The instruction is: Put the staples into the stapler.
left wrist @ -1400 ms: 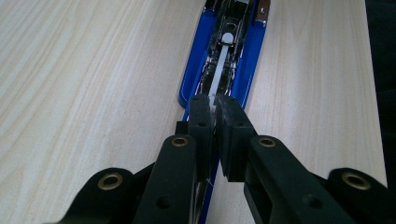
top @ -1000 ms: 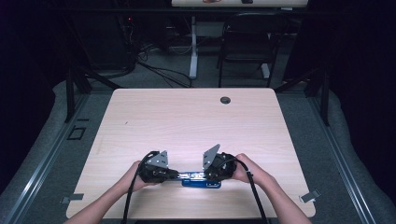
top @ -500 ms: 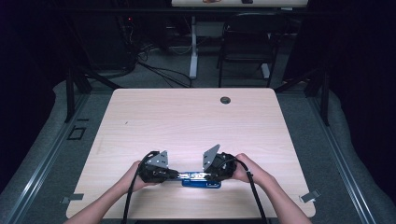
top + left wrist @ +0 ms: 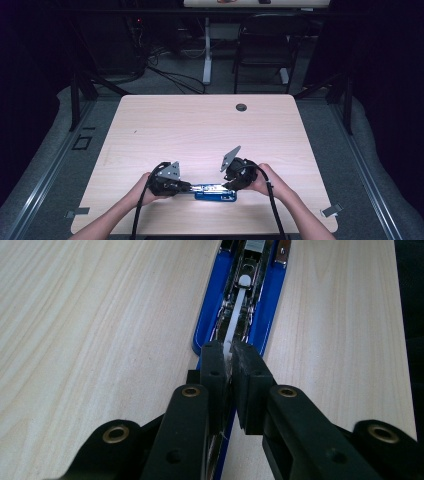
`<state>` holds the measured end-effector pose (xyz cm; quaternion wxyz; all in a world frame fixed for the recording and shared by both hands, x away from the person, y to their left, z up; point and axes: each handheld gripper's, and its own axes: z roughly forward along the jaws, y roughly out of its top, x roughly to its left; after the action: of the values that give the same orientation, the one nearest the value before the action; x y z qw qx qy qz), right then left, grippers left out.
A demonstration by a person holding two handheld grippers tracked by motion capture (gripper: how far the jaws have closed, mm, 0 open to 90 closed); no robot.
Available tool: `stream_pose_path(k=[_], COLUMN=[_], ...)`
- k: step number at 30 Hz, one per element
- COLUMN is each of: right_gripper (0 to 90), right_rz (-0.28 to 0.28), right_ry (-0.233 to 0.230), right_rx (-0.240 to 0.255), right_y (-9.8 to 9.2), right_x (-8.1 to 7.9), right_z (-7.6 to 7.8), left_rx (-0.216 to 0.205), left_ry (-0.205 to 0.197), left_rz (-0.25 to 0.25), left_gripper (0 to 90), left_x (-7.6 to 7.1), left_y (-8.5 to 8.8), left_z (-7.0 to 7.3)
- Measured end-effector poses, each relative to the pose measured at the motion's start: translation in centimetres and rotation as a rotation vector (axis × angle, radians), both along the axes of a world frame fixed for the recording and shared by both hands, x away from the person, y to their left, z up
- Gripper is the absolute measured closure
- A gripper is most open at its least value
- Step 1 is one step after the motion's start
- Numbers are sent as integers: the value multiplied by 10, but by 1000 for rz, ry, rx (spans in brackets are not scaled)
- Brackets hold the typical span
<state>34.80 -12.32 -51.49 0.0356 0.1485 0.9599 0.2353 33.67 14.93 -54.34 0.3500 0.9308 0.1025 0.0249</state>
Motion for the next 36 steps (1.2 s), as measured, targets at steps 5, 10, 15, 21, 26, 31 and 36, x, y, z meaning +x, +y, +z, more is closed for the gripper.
stream_pose_path(k=[5,10,15,21,26,31,36], right_gripper=[690,724,758,773,778,786,787], right_rz=[-55,-102,-127,-135,-137,-136,-133], right_ry=[50,70,86,97,101,101,100], right_rx=[-12,-18,-20,-4,-2,2,5], right_y=[-5,-5,-5,-7,-8,-8,-9], right_x=[-1,2,5,6,6,5,5], right_z=[-5,-7,-10,-11,-11,-12,-12], left_rx=[2,5,1,5,6,6,26], left_ry=[-2,-4,4,2,0,-1,-13], left_rz=[1,2,-11,-18,-24,-25,-16], left_gripper=[823,819,770,759,746,744,737], left_x=[0,0,0,0,0,-1,-2], left_y=[0,0,1,0,0,0,0], left_z=[0,1,1,1,2,2,3])
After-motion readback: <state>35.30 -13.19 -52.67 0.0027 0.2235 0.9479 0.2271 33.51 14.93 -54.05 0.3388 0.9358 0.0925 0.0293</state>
